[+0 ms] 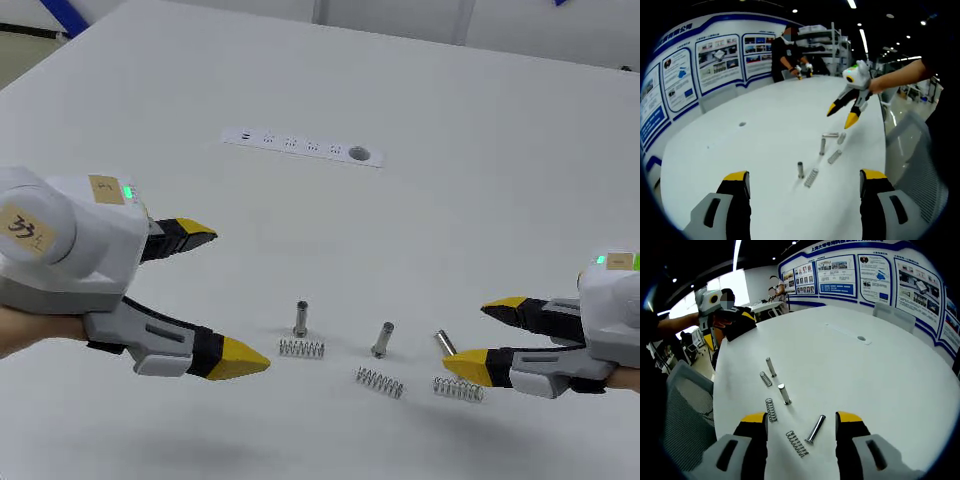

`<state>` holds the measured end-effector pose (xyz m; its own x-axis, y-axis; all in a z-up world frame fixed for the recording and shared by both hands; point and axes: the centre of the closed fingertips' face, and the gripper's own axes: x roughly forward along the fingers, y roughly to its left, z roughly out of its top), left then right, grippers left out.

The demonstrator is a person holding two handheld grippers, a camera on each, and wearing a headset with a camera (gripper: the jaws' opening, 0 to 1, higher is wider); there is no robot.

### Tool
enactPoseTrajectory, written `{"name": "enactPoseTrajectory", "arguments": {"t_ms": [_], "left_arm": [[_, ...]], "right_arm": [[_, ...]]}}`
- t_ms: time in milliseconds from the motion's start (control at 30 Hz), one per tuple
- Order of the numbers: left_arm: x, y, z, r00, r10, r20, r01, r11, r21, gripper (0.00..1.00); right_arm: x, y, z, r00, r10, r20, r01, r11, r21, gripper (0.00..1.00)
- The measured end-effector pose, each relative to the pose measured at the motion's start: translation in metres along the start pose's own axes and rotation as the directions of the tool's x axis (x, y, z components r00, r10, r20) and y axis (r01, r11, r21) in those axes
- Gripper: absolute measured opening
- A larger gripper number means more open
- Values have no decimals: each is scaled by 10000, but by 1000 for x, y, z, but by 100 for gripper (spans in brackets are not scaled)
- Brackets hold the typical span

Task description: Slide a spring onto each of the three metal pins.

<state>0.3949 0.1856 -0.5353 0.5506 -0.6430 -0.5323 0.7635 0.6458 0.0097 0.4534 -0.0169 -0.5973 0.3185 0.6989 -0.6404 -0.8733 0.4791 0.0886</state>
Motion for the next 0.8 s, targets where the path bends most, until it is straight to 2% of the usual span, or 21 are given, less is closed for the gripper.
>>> {"name": "enactPoseTrajectory", "arguments": {"t_ms": [200, 400, 600, 800], "left_arm": [[0, 1, -6, 9999, 31, -108, -33, 9998, -218, 93], [-1, 2, -11, 9999, 34, -145, -39, 9994, -336, 93], [0, 3, -14, 9998, 58, -203, -65, 9992, -385, 93], [-1, 4, -17, 9995, 40, -298, -54, 9989, -458, 91]], "right_arm": [[9, -7, -11, 9983, -195, -542, 188, 9997, -133, 52], [16, -12, -18, 9964, -334, -778, 328, 9994, -91, 50], [23, -20, -20, 9938, -647, -903, 665, 9976, 174, 43], [29, -27, -28, 9859, -924, -1396, 968, 9950, 248, 38]]}}
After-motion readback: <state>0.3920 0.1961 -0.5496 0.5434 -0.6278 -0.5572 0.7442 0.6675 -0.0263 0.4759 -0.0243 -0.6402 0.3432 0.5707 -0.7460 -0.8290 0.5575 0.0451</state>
